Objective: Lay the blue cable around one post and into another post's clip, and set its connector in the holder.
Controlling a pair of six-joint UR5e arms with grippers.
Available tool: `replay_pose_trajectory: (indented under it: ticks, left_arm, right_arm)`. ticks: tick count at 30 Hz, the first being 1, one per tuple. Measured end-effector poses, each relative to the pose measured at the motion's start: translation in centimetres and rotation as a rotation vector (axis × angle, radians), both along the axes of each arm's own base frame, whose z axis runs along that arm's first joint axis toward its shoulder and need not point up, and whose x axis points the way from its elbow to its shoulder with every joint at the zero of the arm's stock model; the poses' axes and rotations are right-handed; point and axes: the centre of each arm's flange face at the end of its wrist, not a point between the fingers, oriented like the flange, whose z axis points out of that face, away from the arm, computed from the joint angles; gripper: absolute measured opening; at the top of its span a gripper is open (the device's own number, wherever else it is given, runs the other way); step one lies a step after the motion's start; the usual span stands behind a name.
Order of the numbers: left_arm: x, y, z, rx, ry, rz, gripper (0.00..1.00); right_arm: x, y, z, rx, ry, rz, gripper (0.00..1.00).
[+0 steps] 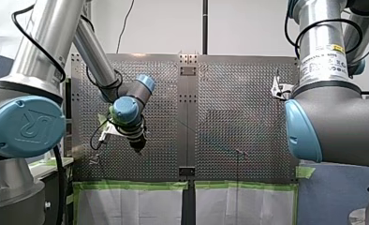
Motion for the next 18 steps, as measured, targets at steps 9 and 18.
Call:
replay_pose_trajectory:
  ticks: [9, 18]
  left_arm:
    - [-5.1, -0.2, -4.8, 0.032, 0.069, -0.067, 1.0]
    - [-8.6, -0.4, -6.7, -0.001, 0.088, -0.132, 1.0]
  right_arm:
    - [0.0, 0.0, 0.0, 0.0, 0.0, 0.0, 1.0]
    - [0.0, 0.0, 0.0, 0.0, 0.0, 0.0, 1.0]
